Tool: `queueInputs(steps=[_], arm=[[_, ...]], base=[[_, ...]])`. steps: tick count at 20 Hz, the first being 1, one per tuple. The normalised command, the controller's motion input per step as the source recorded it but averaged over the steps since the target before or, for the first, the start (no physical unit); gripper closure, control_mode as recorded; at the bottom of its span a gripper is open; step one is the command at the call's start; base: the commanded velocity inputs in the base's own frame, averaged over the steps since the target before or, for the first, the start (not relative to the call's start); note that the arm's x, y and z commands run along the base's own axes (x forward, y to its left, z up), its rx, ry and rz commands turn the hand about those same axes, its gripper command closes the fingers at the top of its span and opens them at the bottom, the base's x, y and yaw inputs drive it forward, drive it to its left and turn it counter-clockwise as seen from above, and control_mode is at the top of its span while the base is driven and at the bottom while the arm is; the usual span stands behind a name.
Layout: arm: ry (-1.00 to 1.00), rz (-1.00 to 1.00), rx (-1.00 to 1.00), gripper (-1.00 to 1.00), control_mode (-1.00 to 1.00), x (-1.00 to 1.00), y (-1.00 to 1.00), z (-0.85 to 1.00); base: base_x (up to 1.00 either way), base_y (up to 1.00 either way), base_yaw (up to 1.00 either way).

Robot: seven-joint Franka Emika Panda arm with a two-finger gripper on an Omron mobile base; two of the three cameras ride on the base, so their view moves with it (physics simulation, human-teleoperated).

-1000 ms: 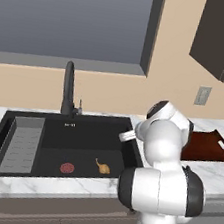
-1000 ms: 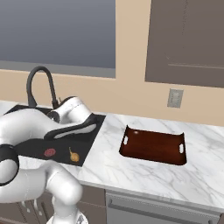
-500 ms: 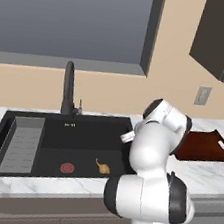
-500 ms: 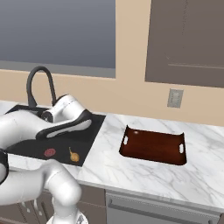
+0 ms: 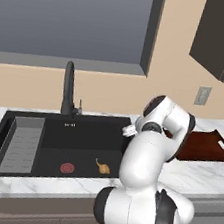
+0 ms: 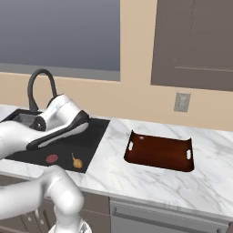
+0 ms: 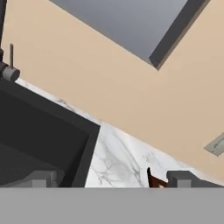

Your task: Pick up all produce items and place them in the sink. Turn on the sink faucet to wash them. Then turn the sink off and put them in the tray.

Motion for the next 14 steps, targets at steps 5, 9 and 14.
queueInputs(steps=[5,9,14], arm=[[0.02,-0.01,0.10,-1.00,-1.00,-0.11,0.46,0.99],[0.10,-0.08,0.29,-1.00,-1.00,-0.10,0.40,0.97],[0.12,-0.07,0.40,-1.00,-1.00,-0.10,0.23,0.75]], base=[[0.00,0.00,0.00],[0.00,0.00,0.00],[0.00,0.00,0.00]])
